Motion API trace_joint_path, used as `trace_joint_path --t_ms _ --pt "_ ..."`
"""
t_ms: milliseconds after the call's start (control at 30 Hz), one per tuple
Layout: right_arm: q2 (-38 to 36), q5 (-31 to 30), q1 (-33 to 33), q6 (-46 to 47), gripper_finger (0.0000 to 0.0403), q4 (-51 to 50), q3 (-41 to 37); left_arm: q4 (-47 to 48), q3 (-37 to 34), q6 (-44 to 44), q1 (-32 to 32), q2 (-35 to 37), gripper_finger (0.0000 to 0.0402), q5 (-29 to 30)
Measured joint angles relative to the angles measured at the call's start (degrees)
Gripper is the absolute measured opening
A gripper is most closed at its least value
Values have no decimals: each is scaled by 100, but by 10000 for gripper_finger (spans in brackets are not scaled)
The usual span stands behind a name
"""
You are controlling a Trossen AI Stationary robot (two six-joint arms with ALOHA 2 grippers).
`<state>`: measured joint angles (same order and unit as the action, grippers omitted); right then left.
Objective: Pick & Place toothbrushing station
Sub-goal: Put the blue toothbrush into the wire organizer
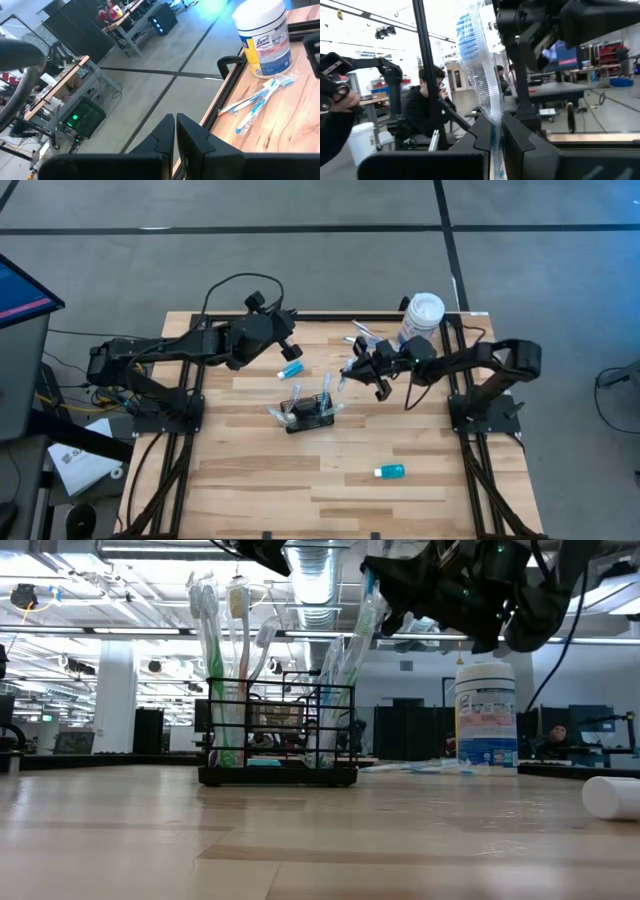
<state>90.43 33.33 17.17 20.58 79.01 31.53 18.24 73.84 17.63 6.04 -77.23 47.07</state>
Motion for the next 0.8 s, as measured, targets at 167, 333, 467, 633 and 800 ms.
trace_joint_path --t_ms 167,333,467,633,800 --pt "463 -19 -52 79 12 379 4 -4 0 -9 -2 0 12 0" --pt "968 -23 -202 94 11 1061 7 -7 0 -24 -2 0 12 0" --pt "1194 -190 -314 -79 11 1089 37 -30 0 -190 -2 -1 12 -20" --pt "1294 -370 -433 -245 13 1092 232 -35 0 -208 -45 -2 12 -334" --pt "1297 -385 -484 -407 11 1090 227 -31 0 -362 -55 -2 12 -353"
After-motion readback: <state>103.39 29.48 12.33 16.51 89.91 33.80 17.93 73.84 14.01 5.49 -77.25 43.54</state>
